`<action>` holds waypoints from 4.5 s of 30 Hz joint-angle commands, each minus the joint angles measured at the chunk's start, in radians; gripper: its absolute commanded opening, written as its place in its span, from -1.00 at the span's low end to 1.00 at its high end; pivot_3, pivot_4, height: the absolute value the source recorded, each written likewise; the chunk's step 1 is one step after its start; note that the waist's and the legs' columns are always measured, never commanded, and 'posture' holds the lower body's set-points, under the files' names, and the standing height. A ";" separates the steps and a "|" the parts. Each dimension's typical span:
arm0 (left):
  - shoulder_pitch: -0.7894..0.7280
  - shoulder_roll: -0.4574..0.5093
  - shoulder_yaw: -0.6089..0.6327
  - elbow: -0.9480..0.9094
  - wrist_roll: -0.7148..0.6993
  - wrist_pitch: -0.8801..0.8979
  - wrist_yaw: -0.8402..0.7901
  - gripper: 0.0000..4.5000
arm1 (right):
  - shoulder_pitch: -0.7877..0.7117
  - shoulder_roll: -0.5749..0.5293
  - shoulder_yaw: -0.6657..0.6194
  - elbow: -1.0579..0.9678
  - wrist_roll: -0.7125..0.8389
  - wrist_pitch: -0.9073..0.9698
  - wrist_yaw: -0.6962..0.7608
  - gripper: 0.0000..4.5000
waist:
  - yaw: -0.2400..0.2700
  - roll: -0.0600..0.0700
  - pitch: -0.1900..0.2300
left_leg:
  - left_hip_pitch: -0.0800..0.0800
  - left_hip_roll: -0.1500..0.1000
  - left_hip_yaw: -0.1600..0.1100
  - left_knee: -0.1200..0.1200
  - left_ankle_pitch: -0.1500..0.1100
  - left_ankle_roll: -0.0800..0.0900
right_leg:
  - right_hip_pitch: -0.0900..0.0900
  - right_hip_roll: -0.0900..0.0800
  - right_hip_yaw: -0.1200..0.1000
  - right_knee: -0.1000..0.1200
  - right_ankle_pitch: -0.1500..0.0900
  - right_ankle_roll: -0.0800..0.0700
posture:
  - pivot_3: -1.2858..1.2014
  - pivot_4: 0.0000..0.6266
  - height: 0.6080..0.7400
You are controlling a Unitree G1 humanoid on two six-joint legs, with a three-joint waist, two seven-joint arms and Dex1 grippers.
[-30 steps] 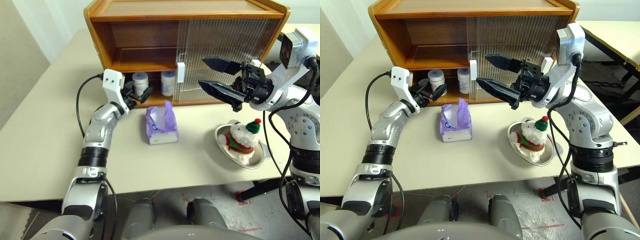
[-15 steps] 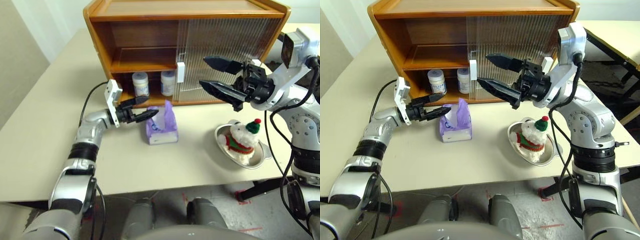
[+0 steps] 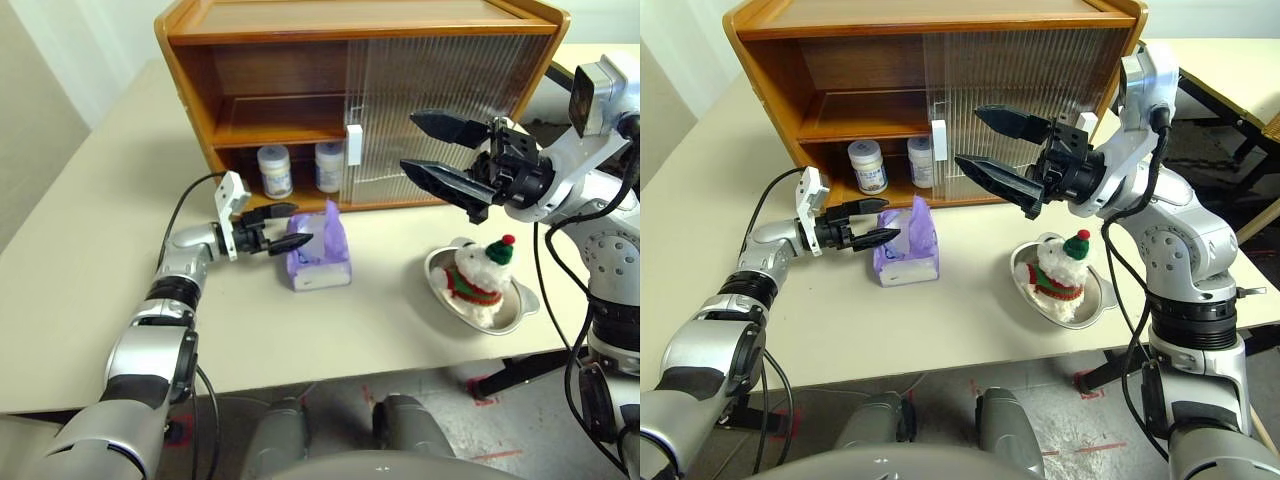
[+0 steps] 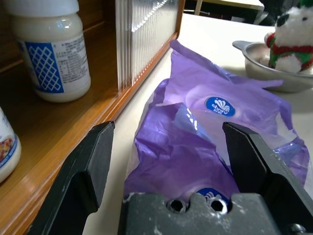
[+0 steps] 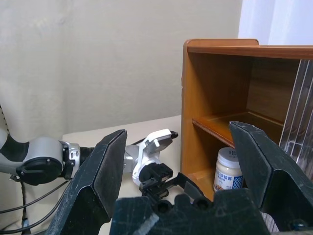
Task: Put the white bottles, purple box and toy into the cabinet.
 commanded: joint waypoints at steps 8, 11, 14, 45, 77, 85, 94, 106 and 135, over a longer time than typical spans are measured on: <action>0.011 -0.013 -0.020 0.089 0.094 -0.074 0.036 0.99 | 0.001 -0.016 -0.019 -0.035 0.024 0.012 -0.020 1.00 | -0.003 0.000 0.000 | 0.000 0.000 0.000 0.000 0.000 0.000 | 0.000 0.000 0.000 0.000 0.000 0.000 | -0.04 -1.00 1.00; 0.008 -0.012 -0.011 0.099 0.101 -0.070 0.046 0.99 | 0.003 -0.018 -0.019 -0.037 0.026 0.010 -0.023 1.00 | -0.002 0.000 0.000 | 0.000 0.000 0.000 0.000 0.000 0.000 | 0.000 0.000 0.000 0.000 0.000 0.000 | -0.04 -1.00 1.00; 0.006 -0.004 -0.006 0.108 0.107 -0.067 0.066 0.99 | 0.003 -0.016 -0.017 -0.039 0.025 0.007 -0.027 1.00 | -0.002 0.000 0.000 | 0.000 0.000 0.000 0.000 0.000 0.000 | 0.000 0.000 0.000 0.000 0.000 0.000 | -0.04 -1.00 1.00; 0.092 0.039 0.141 -0.654 -0.209 0.481 0.116 -0.99 | -0.033 0.028 0.026 0.032 -0.007 -0.026 0.019 1.00 | 0.000 0.000 0.000 | 0.000 0.001 0.000 0.000 0.000 0.000 | -0.001 0.000 0.001 0.002 0.001 0.000 | 0.03 -1.00 1.00; -0.138 -0.347 0.301 -0.870 -0.035 0.838 1.625 -0.99 | -0.011 0.058 0.029 0.028 -0.026 -0.035 0.031 1.00 | 0.028 -0.001 0.000 | 0.001 -0.003 -0.001 0.000 -0.001 -0.003 | 0.001 0.001 0.004 0.000 0.005 0.005 | 0.02 -1.00 1.00; -0.226 -0.387 0.308 -0.729 -0.019 0.753 1.707 -0.77 | -0.009 0.059 0.023 0.024 -0.023 -0.036 0.025 1.00 | 0.028 -0.001 0.000 | 0.000 -0.004 -0.002 0.000 -0.002 -0.004 | 0.002 0.002 0.004 -0.002 0.005 0.005 | 0.01 -1.00 1.00; -0.221 -0.391 0.286 -0.762 -0.032 0.753 1.661 0.67 | 0.002 0.060 0.022 0.021 -0.024 -0.039 0.020 1.00 | 0.026 -0.001 0.000 | 0.000 -0.009 -0.002 0.000 -0.002 -0.004 | 0.002 0.002 0.004 -0.002 0.005 0.005 | 0.01 -1.00 1.00; -0.145 -0.374 0.253 -0.968 -0.140 0.718 1.418 0.99 | -0.007 0.058 0.026 0.034 -0.025 -0.036 0.027 1.00 | 0.026 -0.001 0.000 | 0.000 -0.009 -0.002 0.000 -0.002 -0.004 | 0.002 0.001 0.005 -0.002 0.005 0.005 | 0.03 -1.00 1.00; -0.007 -0.183 0.051 -0.883 -0.045 0.786 1.108 -0.99 | 0.002 0.058 0.020 0.027 -0.032 -0.050 0.024 1.00 | 0.025 -0.001 0.000 | 0.001 -0.004 -0.001 0.000 0.000 -0.001 | 0.001 0.002 0.006 -0.002 0.005 0.005 | 0.00 -1.00 1.00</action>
